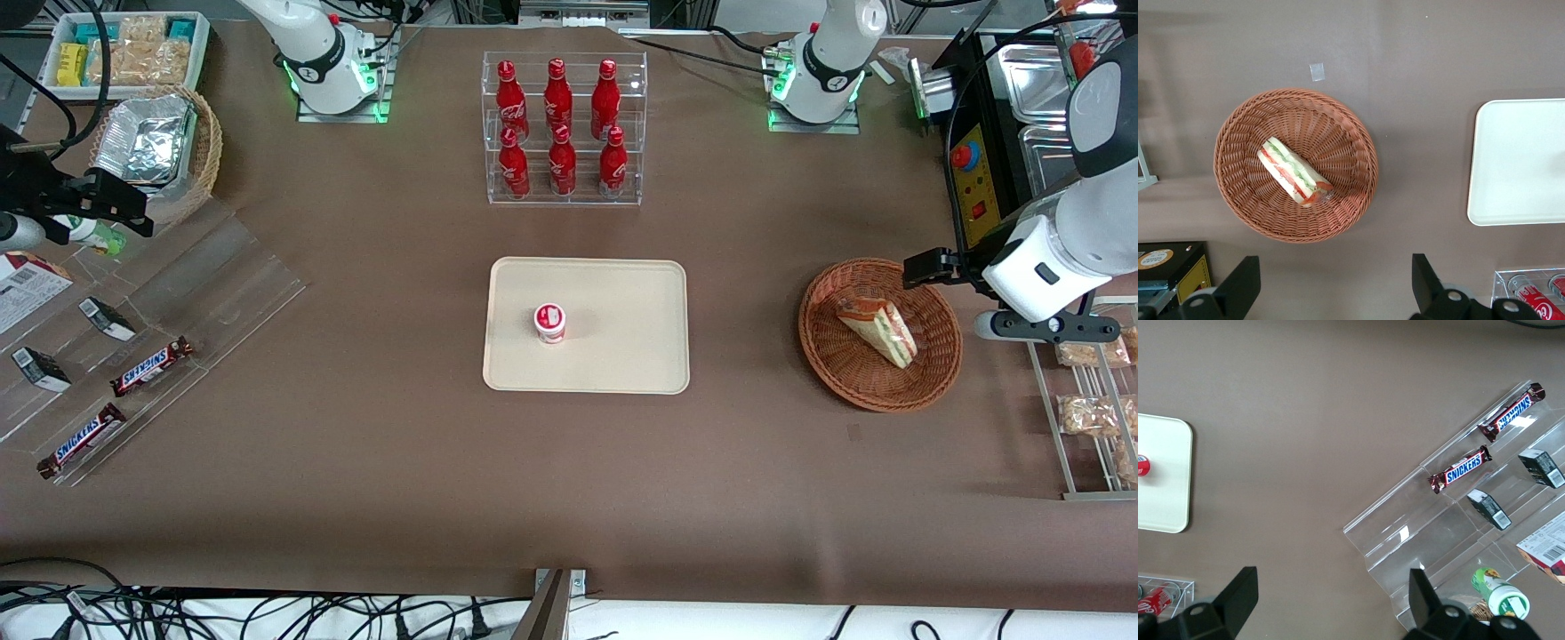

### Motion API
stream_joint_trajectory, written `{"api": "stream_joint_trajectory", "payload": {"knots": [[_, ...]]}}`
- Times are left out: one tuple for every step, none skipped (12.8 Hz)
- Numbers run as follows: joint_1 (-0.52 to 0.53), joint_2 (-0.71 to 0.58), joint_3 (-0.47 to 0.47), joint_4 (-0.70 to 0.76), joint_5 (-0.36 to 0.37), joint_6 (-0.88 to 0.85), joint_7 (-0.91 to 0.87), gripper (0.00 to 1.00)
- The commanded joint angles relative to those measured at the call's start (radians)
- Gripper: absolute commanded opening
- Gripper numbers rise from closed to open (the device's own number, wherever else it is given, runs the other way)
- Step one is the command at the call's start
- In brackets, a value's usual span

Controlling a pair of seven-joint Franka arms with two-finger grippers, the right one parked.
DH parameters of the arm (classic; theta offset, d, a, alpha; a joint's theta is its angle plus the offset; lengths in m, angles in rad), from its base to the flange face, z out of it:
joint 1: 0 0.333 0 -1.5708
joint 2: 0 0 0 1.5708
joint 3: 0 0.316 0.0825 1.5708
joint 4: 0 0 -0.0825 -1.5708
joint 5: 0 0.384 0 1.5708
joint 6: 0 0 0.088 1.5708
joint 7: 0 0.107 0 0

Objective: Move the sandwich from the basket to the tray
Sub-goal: 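Move the left gripper over the wrapped sandwich in the wicker basket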

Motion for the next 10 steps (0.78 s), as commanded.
{"api": "stream_joint_trajectory", "payload": {"knots": [[-0.005,0.016,0.008,0.038,0.004,-0.026,0.017,1.00],[-0.001,0.016,0.008,0.038,0.005,-0.027,0.015,1.00],[0.000,0.026,0.010,0.038,0.005,-0.027,0.006,1.00],[0.003,0.036,0.019,0.024,0.034,-0.029,-0.029,1.00],[0.006,0.051,0.019,0.020,0.073,-0.033,-0.093,1.00],[0.008,0.057,0.020,0.003,0.074,-0.029,-0.150,1.00],[0.012,0.068,0.022,-0.003,0.074,-0.024,-0.211,1.00],[0.032,0.076,0.022,-0.009,0.065,-0.018,-0.292,1.00],[0.037,0.076,0.022,-0.060,0.065,0.052,-0.427,1.00],[0.038,0.062,0.022,-0.144,0.068,0.154,-0.519,1.00]]}}
